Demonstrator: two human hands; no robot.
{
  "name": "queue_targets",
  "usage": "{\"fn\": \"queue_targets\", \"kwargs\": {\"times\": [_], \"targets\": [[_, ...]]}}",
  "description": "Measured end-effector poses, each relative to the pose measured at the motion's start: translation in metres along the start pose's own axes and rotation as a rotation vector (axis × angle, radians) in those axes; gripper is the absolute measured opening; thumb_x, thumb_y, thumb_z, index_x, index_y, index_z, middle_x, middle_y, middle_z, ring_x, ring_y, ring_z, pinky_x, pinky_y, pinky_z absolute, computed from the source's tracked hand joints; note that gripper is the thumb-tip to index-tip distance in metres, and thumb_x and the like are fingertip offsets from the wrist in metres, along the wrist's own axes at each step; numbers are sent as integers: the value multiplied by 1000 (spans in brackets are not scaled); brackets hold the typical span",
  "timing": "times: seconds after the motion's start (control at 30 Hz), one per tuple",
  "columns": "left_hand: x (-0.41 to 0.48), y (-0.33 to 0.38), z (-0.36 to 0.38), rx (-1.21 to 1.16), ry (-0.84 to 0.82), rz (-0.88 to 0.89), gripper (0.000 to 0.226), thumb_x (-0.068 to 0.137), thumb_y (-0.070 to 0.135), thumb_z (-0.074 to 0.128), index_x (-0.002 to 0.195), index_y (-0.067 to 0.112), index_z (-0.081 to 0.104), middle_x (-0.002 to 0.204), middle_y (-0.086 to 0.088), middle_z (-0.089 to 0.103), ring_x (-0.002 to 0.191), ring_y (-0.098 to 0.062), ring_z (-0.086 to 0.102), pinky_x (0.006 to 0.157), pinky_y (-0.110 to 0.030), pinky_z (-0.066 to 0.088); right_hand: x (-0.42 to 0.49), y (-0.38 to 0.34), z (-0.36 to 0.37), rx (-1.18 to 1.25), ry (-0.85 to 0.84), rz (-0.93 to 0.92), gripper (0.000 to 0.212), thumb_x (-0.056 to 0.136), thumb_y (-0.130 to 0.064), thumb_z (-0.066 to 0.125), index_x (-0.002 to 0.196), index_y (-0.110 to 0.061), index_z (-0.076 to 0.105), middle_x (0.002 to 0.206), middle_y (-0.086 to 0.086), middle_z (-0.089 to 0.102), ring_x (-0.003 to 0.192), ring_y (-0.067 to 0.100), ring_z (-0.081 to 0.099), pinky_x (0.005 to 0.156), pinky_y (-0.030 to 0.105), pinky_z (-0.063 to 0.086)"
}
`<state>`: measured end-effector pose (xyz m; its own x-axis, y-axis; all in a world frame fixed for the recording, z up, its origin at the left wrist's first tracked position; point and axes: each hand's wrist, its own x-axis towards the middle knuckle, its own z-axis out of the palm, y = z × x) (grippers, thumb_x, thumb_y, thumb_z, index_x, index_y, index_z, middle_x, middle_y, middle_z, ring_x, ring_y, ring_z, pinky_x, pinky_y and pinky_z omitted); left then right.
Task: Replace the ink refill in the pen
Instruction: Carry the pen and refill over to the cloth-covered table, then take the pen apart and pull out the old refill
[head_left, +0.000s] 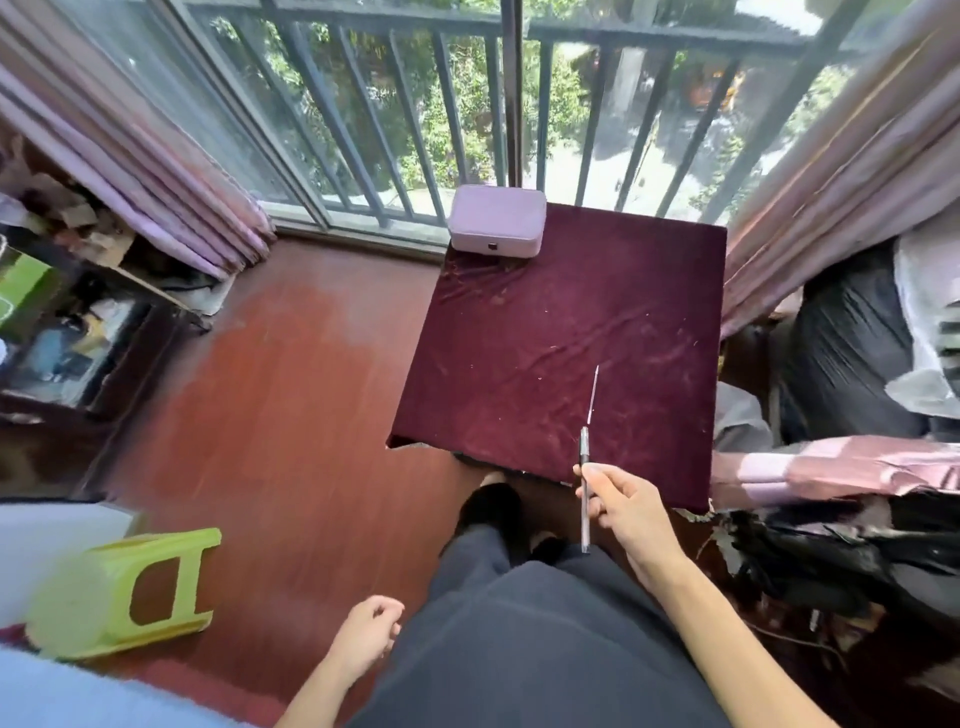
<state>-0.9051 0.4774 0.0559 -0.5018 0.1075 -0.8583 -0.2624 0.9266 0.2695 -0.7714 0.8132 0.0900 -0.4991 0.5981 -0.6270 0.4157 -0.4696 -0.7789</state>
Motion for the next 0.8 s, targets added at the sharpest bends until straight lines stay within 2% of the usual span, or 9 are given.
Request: {"fn": "queue_targets", "kwargs": {"times": [0.13,0.23,0.37,0.53,0.63,0.73,0.8], "targets": [[39,39,-40,64,-22,37,23,100,6,55,80,13,65,64,3,61,50,-8,49,44,-8,37,19,-21,22,54,66,3,21,107,-19,65,98,-17,84,72,-3,74,54,0,56,53,10,45],[71,81,-63,90,-65,58,18,101,10,54,87,11,66,67,0,65,40,-4,52,41,-14,38,30,-32,34,91,121,9,20,107,-20,66,98,-17,84,73,-3,73,56,3,56,55,10,45],[107,147,-74,116,-123,145,17,102,13,53,100,4,67,75,-6,67,53,-14,57,50,-22,40,42,-42,41,85,209,-3,22,107,-21,65,97,-22,84,72,-6,75,56,-1,58,56,9,47],[112,228,-60,39,-198,263,16,101,19,55,98,11,68,80,-3,69,58,-11,58,57,-22,45,51,-48,40,101,268,22,22,107,-21,65,97,-23,84,71,-7,76,55,-1,59,55,9,47],[100,270,-41,-12,-242,364,17,101,20,56,101,10,70,78,0,68,56,-6,58,56,-14,46,59,-52,39,104,277,46,21,108,-20,64,99,-23,83,73,-6,76,56,0,59,55,10,48],[85,301,-21,-101,-278,397,20,101,20,56,105,7,70,80,-2,68,55,-6,57,57,-17,45,67,-54,41,79,251,80,19,106,-24,66,97,-25,82,74,-7,77,57,0,59,58,12,49],[78,315,-9,-128,-296,417,21,100,23,57,107,8,71,82,-1,69,54,-1,59,54,-12,45,74,-55,43,62,224,88,17,105,-25,68,95,-25,82,73,-8,76,57,-2,59,58,11,49]]}}
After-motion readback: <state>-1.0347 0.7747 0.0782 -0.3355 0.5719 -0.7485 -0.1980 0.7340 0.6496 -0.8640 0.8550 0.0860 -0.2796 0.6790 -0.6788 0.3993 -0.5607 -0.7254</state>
